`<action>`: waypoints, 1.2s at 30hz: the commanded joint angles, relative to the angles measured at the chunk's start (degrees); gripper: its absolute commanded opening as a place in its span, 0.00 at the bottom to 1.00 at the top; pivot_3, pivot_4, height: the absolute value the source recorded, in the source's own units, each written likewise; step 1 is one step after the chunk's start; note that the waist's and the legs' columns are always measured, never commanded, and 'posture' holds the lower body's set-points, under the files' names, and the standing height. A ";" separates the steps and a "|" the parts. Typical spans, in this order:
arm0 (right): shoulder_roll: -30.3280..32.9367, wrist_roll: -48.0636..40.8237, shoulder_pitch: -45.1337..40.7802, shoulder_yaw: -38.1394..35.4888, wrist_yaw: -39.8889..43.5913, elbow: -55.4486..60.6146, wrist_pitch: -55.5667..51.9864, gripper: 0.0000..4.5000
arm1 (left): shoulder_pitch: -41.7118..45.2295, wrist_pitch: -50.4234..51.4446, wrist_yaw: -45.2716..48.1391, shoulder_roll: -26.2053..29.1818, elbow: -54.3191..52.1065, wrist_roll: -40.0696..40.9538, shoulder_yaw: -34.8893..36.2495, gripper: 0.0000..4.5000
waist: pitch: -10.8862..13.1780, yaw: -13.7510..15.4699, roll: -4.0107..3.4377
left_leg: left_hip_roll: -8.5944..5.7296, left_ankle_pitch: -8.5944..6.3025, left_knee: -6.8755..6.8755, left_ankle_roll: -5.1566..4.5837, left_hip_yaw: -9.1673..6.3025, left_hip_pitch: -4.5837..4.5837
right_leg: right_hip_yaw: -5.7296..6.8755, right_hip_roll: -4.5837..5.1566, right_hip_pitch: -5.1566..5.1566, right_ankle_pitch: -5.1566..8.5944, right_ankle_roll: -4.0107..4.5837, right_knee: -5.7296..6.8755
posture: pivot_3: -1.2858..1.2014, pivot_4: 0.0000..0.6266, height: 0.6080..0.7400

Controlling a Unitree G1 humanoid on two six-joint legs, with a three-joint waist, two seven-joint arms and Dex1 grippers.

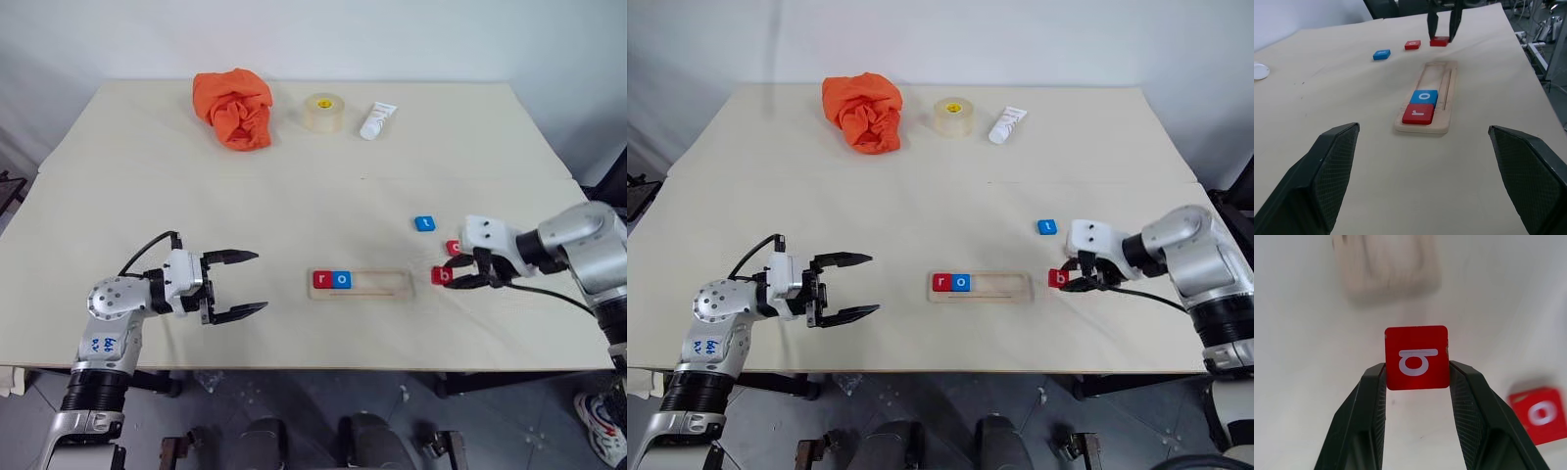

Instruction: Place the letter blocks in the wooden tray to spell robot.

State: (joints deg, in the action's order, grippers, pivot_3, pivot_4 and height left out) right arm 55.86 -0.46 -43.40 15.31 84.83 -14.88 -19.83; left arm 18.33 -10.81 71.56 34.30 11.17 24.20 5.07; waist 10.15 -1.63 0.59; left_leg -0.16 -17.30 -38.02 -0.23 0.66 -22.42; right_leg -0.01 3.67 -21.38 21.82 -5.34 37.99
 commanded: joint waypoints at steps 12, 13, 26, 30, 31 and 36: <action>-6.05 -5.24 -5.10 4.95 0.20 22.87 -18.31 0.32 | 2.45 4.43 6.98 -0.40 2.37 3.95 0.08 1.00 | 0.00 0.06 0.00 | -0.01 -0.04 0.01 0.03 -0.03 -0.11 | 0.03 0.02 -0.09 0.00 0.00 -0.02 | 0.52 0.24 1.00; -6.47 -4.72 -5.06 5.78 -0.30 23.13 -18.06 0.32 | 2.71 4.54 7.33 -0.67 2.52 3.91 -0.17 1.00 | 0.00 0.11 0.00 | -0.01 -0.04 0.00 0.03 -0.03 -0.12 | 0.03 0.02 -0.09 0.00 0.00 -0.03 | 0.52 0.24 1.00; -13.30 3.11 -10.60 13.39 -6.21 15.37 -15.24 0.32 | 4.19 5.21 7.62 -3.30 2.27 5.30 0.85 1.00 | 0.00 -0.10 0.00 | -0.02 -0.04 -0.06 0.03 -0.06 -0.20 | 0.08 0.02 -0.16 0.00 0.00 0.03 | 0.52 0.24 1.00; -14.26 3.60 -10.87 14.24 -5.64 15.05 -15.15 0.32 | 3.82 4.61 7.61 -3.24 2.19 4.96 0.86 1.00 | 0.00 -0.02 0.00 | -0.02 -0.04 -0.07 0.03 -0.07 -0.21 | 0.10 0.02 -0.16 0.00 0.00 0.03 | 0.52 0.24 1.00; -14.47 3.78 -10.92 14.51 -5.61 14.99 -15.13 0.32 | 3.76 4.31 7.57 -3.21 2.25 4.74 0.82 1.00 | 0.00 -0.02 0.00 | -0.02 -0.04 -0.07 0.03 -0.08 -0.21 | 0.10 0.03 -0.16 0.00 0.00 0.02 | 0.52 0.24 1.00; -14.98 5.39 -11.19 15.54 -5.82 13.16 -14.01 0.32 | 3.81 3.37 6.89 -3.23 2.27 4.37 0.81 1.00 | 0.00 -0.03 0.00 | -0.03 -0.03 -0.08 0.03 -0.09 -0.21 | 0.12 0.02 -0.16 0.00 0.00 0.03 | 0.52 0.24 1.00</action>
State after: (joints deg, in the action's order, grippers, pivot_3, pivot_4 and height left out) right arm 40.69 3.86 -53.43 31.25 79.08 -1.74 -34.78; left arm 22.22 -6.48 78.58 31.12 14.46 27.95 4.56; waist 10.15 -1.66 0.59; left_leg -0.19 -17.34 -38.10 -0.20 0.57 -22.63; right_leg 0.11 3.70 -21.54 21.82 -5.34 38.02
